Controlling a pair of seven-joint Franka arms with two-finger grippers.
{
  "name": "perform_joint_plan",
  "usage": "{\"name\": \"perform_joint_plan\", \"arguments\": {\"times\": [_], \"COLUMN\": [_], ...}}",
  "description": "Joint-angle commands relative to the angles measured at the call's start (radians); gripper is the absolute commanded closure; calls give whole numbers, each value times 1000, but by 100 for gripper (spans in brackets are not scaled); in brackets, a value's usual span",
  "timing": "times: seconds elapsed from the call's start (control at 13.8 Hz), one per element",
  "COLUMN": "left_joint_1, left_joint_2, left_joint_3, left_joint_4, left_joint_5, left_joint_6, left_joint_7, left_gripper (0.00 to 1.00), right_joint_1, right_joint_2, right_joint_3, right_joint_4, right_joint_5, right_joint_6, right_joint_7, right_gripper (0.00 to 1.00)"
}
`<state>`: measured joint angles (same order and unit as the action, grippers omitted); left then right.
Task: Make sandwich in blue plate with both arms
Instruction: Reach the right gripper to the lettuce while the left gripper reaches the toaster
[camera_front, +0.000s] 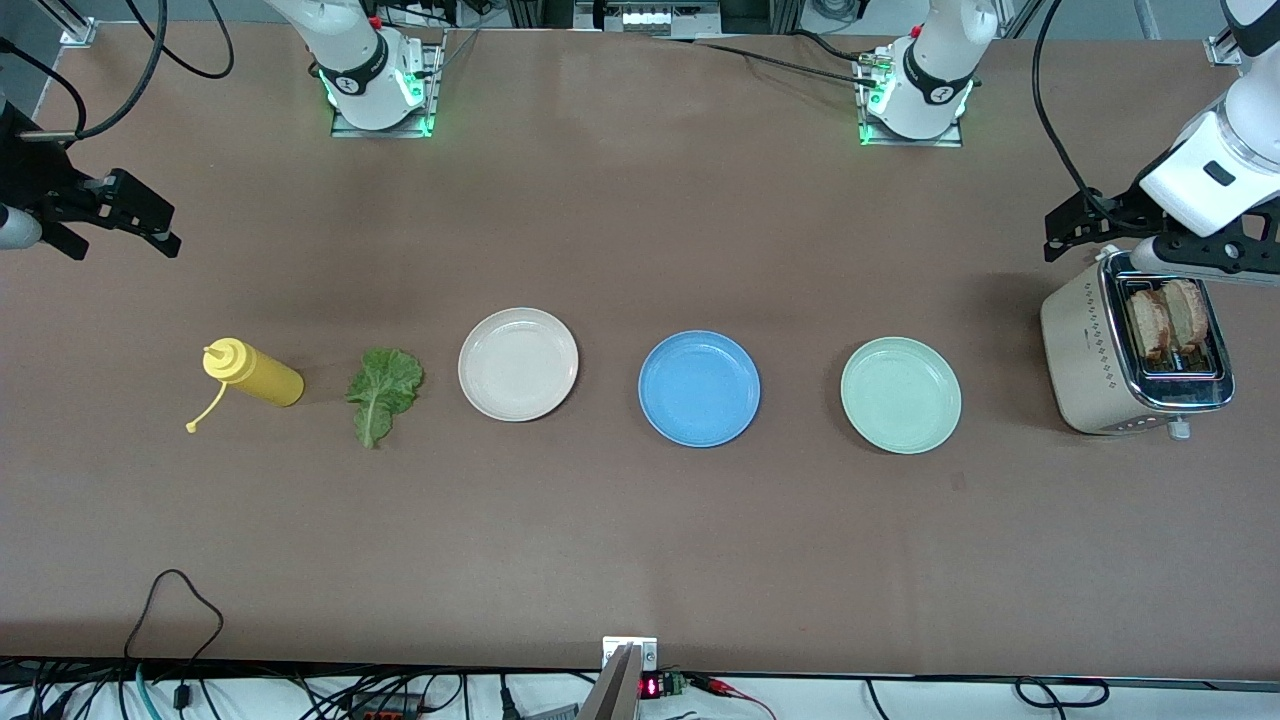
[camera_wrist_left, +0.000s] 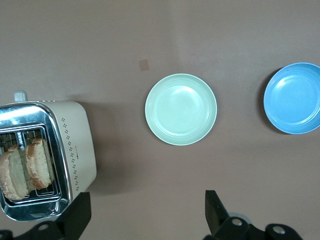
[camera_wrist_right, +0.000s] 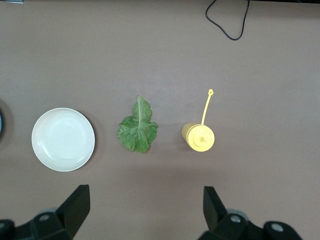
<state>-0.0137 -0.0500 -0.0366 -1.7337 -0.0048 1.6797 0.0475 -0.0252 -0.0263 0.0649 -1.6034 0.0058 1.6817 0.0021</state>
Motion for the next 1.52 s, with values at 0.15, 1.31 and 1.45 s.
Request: {"name": "perform_joint_plan", "arguments": {"times": [0.15, 1.31, 1.45], "left_joint_1": [0, 52, 116], "left_joint_2": [13, 108, 163], "left_joint_3": [10, 12, 12], "left_joint_4": [45, 56, 54], "left_joint_5": [19, 123, 124], "left_joint_6": [-5, -158, -150], "left_joint_7": [3, -20, -17], "left_gripper": [0, 0, 0], "right_joint_1": [-10, 8, 28], "right_joint_2": [-23, 132, 146], "right_joint_3": [7, 16, 16], "right_joint_4": [-18, -23, -23], "right_joint_5": [19, 20, 20], "right_joint_6": [-2, 27, 29], "right_joint_7": [3, 7, 15], "right_gripper": [0, 0, 0]}}
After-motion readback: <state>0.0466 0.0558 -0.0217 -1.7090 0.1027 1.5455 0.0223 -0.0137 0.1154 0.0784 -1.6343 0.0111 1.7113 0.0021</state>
